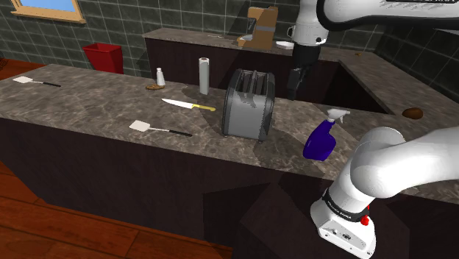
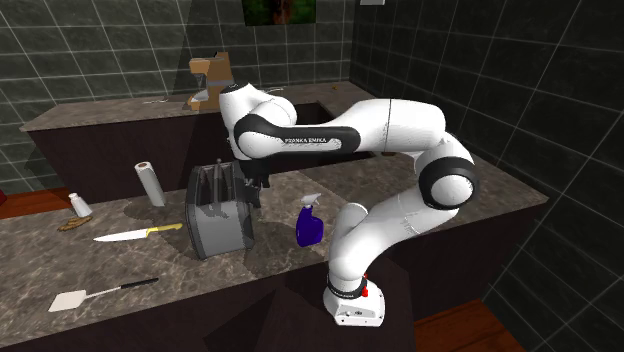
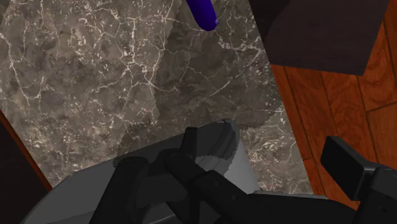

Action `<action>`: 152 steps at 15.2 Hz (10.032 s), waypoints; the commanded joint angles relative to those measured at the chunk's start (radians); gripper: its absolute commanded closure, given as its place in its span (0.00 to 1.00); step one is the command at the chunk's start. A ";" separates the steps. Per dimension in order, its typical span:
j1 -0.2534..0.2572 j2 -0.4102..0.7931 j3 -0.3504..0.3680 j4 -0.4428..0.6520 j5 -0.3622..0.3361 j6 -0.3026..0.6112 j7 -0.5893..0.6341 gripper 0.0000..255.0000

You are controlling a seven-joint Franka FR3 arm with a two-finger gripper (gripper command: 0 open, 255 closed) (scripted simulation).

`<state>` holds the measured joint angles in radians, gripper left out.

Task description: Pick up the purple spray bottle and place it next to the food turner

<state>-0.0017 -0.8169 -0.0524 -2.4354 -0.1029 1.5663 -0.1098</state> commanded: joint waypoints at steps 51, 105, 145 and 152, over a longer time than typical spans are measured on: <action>-0.017 -0.327 -0.154 -0.099 -0.197 -0.207 -0.354 1.00; 0.017 0.187 -0.028 0.689 -0.069 -0.495 -0.323 1.00; 0.129 1.089 0.166 1.035 -0.012 0.025 0.049 1.00; 0.126 1.081 0.166 0.933 -0.012 0.118 0.056 1.00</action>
<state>0.1254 0.2648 0.1136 -1.4880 -0.1145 1.6701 -0.0539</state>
